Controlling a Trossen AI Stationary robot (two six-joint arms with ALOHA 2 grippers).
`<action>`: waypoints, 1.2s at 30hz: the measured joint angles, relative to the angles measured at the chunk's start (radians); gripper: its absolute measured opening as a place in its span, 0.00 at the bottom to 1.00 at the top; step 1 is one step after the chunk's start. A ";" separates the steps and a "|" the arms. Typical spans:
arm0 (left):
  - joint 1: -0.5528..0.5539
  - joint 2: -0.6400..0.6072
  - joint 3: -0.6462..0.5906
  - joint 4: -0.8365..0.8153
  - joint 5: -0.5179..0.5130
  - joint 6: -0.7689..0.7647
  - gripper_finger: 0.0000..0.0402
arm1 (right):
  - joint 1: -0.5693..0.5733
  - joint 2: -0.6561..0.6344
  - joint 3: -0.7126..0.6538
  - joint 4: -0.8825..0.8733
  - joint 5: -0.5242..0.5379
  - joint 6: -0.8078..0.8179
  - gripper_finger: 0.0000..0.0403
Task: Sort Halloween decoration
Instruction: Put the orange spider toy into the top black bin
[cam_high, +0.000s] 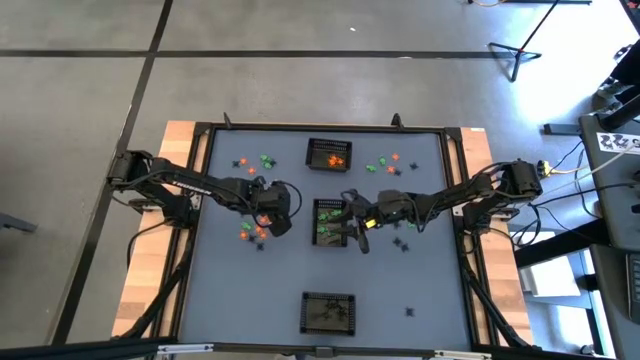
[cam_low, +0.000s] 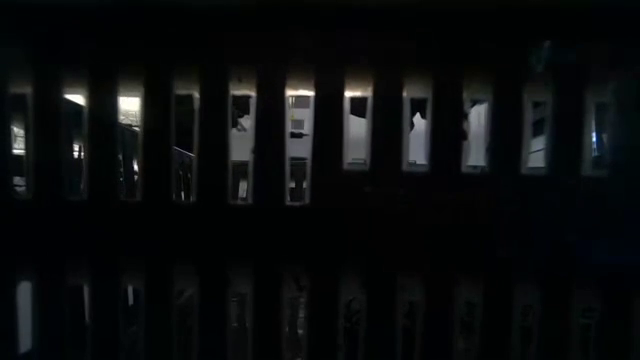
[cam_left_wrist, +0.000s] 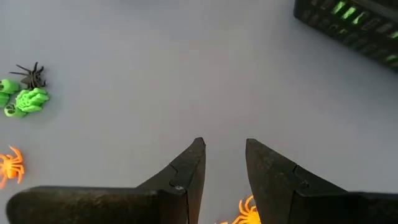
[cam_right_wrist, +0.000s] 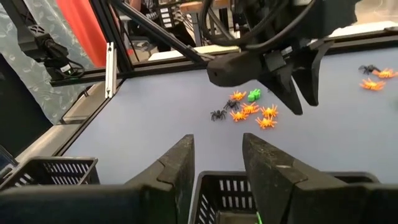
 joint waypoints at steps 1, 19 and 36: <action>0.000 0.000 0.009 -0.021 0.000 0.014 0.27 | 0.000 0.000 0.000 0.005 0.000 -0.002 0.33; -0.035 0.001 0.598 -0.903 -0.146 -0.080 0.27 | 0.000 -0.001 0.000 0.014 0.001 -0.024 0.33; -0.439 -0.407 0.353 -0.977 -0.523 -0.726 0.27 | 0.001 -0.001 0.000 -0.006 -0.001 -0.021 0.33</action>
